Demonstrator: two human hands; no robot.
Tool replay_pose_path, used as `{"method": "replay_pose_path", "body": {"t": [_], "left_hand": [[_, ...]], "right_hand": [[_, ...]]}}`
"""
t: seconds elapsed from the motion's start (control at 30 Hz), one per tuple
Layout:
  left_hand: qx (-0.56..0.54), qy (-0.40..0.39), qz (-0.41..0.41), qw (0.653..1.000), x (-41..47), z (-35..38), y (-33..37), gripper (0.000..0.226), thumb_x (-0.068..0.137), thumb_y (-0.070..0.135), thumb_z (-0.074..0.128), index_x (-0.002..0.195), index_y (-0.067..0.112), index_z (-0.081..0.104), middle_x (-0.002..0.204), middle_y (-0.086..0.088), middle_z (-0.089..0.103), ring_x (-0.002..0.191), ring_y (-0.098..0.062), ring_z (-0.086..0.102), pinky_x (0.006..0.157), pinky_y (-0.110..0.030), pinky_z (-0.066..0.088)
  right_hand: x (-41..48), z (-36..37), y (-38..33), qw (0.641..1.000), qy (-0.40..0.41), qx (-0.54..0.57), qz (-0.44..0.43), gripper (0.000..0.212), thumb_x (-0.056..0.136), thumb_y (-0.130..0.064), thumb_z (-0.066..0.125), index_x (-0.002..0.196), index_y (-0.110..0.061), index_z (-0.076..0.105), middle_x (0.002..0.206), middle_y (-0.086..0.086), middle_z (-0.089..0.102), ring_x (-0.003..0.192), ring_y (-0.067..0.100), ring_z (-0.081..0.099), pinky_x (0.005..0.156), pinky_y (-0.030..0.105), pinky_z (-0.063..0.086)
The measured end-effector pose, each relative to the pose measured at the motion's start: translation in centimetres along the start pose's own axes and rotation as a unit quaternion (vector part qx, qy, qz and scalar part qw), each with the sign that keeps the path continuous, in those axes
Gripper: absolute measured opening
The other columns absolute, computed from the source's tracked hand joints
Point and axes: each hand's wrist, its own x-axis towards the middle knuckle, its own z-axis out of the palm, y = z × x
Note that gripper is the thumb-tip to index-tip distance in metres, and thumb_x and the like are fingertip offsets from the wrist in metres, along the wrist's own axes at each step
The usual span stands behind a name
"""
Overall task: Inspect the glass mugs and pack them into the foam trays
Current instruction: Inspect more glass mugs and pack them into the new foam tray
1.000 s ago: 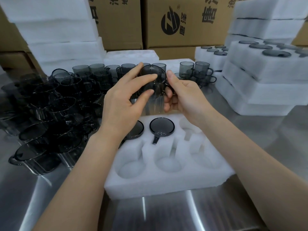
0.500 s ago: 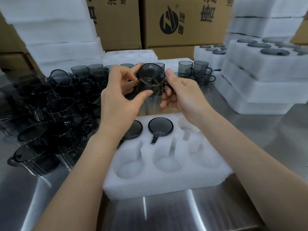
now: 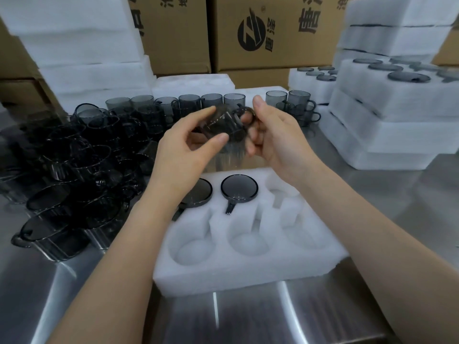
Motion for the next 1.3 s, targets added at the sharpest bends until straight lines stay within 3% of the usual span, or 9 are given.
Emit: {"method": "replay_pose_path", "body": {"t": [0.1,0.17,0.27,0.37,0.53,0.7,0.83,1.13,1.3], "left_hand": [[-0.116,0.001,-0.083,0.990,0.3,-0.5,-0.1,0.024,0.093,0.016,0.064,0.117,0.010,0.065,0.108,-0.012,0.071,0.095,-0.026,0.071,0.083,-0.034,0.056],[-0.223,-0.013,-0.135,0.965,0.5,-0.8,-0.2,0.022,0.097,0.018,0.058,0.114,0.004,0.062,0.105,-0.017,0.071,0.091,-0.030,0.072,0.080,-0.035,0.057],[-0.340,-0.031,-0.149,0.928,0.8,-1.3,-0.4,0.023,0.100,0.019,0.049,0.118,0.007,0.059,0.107,-0.012,0.071,0.093,-0.028,0.071,0.082,-0.034,0.057],[-0.388,-0.063,-0.144,0.908,0.8,-1.7,-0.7,0.028,0.100,0.020,0.044,0.122,0.012,0.060,0.109,-0.010,0.071,0.102,-0.027,0.070,0.084,-0.032,0.056],[-0.381,-0.106,-0.149,0.906,1.0,-1.9,-1.3,0.033,0.102,0.020,0.041,0.125,0.004,0.057,0.117,-0.018,0.068,0.110,-0.034,0.066,0.087,-0.035,0.057],[-0.402,-0.125,-0.151,0.895,1.1,-1.9,-1.7,0.031,0.102,0.018,0.037,0.117,0.005,0.060,0.109,-0.014,0.071,0.102,-0.028,0.069,0.091,-0.037,0.056],[-0.429,-0.134,-0.155,0.880,1.1,-2.0,-1.9,0.034,0.100,0.018,0.038,0.125,0.002,0.056,0.116,-0.020,0.068,0.105,-0.028,0.068,0.089,-0.036,0.057],[-0.426,-0.137,-0.158,0.880,1.3,-2.0,-2.3,0.035,0.101,0.018,0.035,0.127,0.004,0.056,0.120,-0.021,0.067,0.111,-0.029,0.067,0.089,-0.036,0.056],[-0.391,-0.129,-0.154,0.898,1.2,-1.9,-2.5,0.030,0.102,0.018,0.038,0.115,0.005,0.062,0.119,-0.020,0.068,0.109,-0.032,0.067,0.086,-0.035,0.057]], "right_hand": [[-0.3,0.1,-0.3,0.997,-0.048,0.049,-0.042,0.018,0.096,-0.017,0.055,0.113,-0.016,0.062,0.071,0.005,0.058,0.065,0.021,0.061,0.069,0.034,0.053],[-0.3,0.1,-0.3,0.995,-0.039,0.067,-0.057,0.022,0.092,-0.011,0.058,0.114,-0.014,0.057,0.077,0.007,0.061,0.070,0.023,0.064,0.072,0.033,0.054],[-0.3,0.3,-0.2,0.995,-0.020,-0.053,-0.078,0.014,0.090,-0.010,0.060,0.101,-0.015,0.066,0.069,0.000,0.064,0.061,0.017,0.061,0.064,0.028,0.053],[-0.7,0.9,0.2,0.975,-0.067,-0.197,-0.084,0.030,0.094,-0.009,0.060,0.121,-0.021,0.065,0.075,0.000,0.062,0.062,0.008,0.054,0.065,0.023,0.051],[-0.9,1.8,0.4,0.862,-0.113,-0.476,-0.136,0.065,0.091,-0.032,0.063,0.149,-0.038,0.033,0.091,-0.001,0.063,0.078,0.008,0.052,0.078,0.029,0.049],[-1.0,2.5,0.2,0.770,-0.082,-0.611,-0.166,0.060,0.096,-0.048,0.042,0.151,-0.046,0.020,0.076,-0.011,0.038,0.090,0.025,0.056,0.073,0.036,0.043],[-1.1,2.8,0.1,0.733,-0.062,-0.653,-0.182,0.055,0.098,-0.049,0.037,0.151,-0.047,0.020,0.084,-0.008,0.038,0.094,0.031,0.059,0.070,0.036,0.039],[-1.3,3.2,-0.3,0.728,-0.075,-0.661,-0.167,0.052,0.101,-0.045,0.036,0.151,-0.045,0.023,0.088,-0.005,0.039,0.096,0.031,0.058,0.069,0.036,0.037],[-1.1,2.9,-0.3,0.748,-0.105,-0.635,-0.161,0.046,0.102,-0.039,0.035,0.147,-0.049,0.029,0.094,0.002,0.059,0.097,0.032,0.057,0.069,0.036,0.038]]}}
